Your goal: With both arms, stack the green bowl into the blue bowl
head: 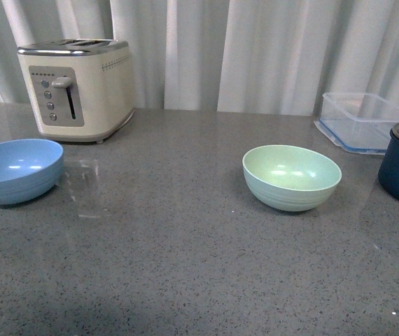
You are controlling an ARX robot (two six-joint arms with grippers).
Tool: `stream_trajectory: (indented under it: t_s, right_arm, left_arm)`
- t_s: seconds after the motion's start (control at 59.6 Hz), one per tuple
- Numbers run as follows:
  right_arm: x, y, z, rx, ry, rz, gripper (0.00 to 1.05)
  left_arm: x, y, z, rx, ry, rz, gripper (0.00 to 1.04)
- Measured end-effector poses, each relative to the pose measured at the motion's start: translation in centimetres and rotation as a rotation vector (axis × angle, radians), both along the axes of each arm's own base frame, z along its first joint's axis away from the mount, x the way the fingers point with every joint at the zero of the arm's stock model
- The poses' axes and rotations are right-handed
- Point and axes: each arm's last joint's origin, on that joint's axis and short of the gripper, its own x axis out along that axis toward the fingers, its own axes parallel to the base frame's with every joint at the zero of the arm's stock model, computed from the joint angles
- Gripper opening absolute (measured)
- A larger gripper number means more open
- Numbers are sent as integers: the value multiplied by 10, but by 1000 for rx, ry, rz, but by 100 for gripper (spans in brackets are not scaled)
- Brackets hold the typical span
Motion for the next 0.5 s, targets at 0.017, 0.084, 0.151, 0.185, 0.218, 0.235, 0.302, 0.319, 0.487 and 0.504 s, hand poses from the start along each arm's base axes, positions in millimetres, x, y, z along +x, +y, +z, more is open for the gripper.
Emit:
stream_trajectory:
  t_s: [0.017,0.084,0.151,0.185,0.218,0.235,0.302,0.319,0.487,0.504]
  right_arm:
    - [0,0,0,0,0,0,95]
    - [0,0,0,0,0,0,95]
    - [0,0,0,0,0,0,95]
    - [0,0,0,0,0,0,95]
    - [0,0,0,0,0,0,95]
    - [0,0,0,0,0,0,95]
    - [0,0,0,0,0,0,95]
    - [0,0,0,0,0,0,95]
    - [0,0,0,0,0,0,95]
    - [0,0,0,0,0,0,95]
  left_arm:
    - [8,3,-1,-22,22,9,98]
    - [25,8,-7,-73,72,24,98]
    - [44,13,-15,-108,121,45,98]
    - [55,15,-19,-126,152,50,98]
    - [66,16,-25,-150,183,55,98]
    - [70,16,-27,-155,195,59,98]
    - [82,16,-33,-170,222,59,98]
    - [83,16,-33,-171,228,61,98]
    - [108,12,-45,-171,286,80,98]
    - [109,11,-46,-169,290,81,98]
